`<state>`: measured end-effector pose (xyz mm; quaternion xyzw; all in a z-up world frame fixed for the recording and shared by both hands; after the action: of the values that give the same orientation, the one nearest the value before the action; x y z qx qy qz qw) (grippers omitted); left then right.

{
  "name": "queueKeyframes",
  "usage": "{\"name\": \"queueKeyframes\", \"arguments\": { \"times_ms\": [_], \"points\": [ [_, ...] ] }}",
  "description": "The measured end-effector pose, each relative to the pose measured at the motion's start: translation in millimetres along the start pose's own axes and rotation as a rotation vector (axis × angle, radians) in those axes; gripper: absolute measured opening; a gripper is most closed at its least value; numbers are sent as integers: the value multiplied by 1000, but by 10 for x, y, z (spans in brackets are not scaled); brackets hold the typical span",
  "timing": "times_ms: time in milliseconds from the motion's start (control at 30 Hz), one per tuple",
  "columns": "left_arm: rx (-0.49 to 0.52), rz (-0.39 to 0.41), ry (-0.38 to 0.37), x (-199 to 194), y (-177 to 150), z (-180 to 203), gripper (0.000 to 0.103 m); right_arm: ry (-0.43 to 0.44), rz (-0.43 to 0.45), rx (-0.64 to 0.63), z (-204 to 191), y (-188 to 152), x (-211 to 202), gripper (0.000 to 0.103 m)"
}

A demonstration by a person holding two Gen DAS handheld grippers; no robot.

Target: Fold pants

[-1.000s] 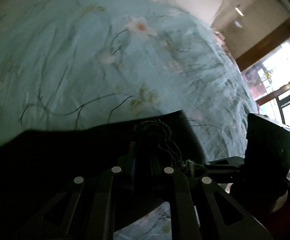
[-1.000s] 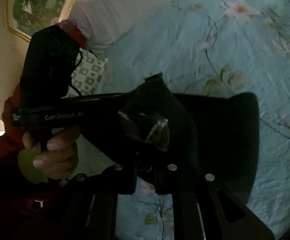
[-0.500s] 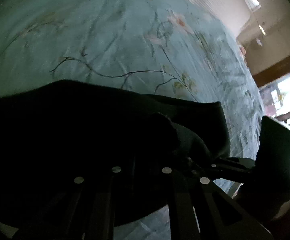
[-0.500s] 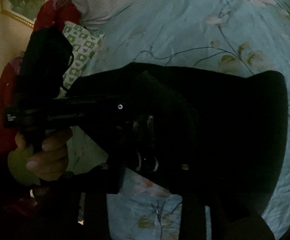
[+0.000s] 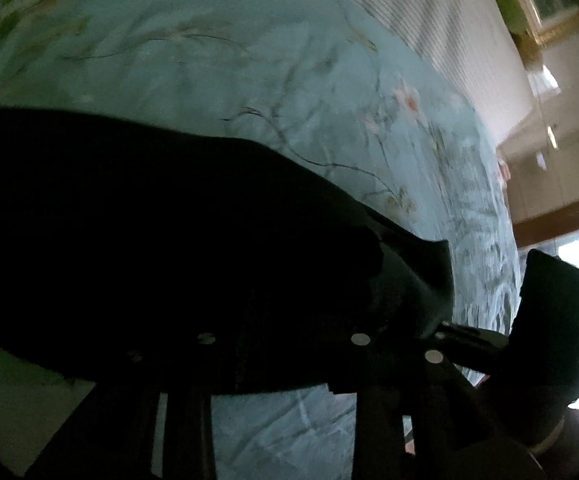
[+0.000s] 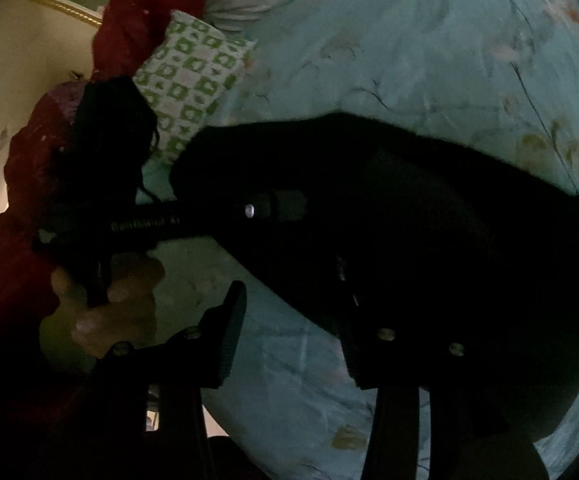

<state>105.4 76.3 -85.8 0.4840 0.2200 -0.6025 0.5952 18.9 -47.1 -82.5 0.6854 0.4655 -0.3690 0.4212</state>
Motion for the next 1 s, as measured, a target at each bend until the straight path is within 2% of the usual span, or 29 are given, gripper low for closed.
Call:
{"name": "queueKeyframes", "arguments": {
  "times_ms": [233,400,567,667,800,900,1000],
  "points": [
    [-130,57,21,-315,-158,-380,35,-8,-18,-29,-124,280,241,48],
    [-236,87,51,-512,-330,-669,39,-15,-45,-65,-232,336,350,48],
    [-314,119,70,-700,-468,-915,45,-27,-60,-113,-381,489,553,57],
    [-362,140,117,-805,-517,-1072,61,-33,-71,-149,-497,608,696,57],
    [-413,175,141,-904,-542,-1251,66,-47,-89,-189,-626,770,878,58],
    [-457,191,142,-929,-558,-1398,67,-58,-108,-230,-735,903,1030,59],
    [-500,207,91,-896,-548,-1489,69,-65,-129,-270,-862,1051,1205,60]
  ]
}}
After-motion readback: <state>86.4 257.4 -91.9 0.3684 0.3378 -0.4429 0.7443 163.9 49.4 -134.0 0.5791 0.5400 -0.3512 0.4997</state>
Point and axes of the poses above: each gripper's, at about its wrist camera, not at the fingertips, and x roughly the way its jaws point, z to its right, y to its top, the point moved 7 cm from there along x, roughly the way its jaws point, and after that the axes turned 10 degrees about x, right-handed, at the moved point
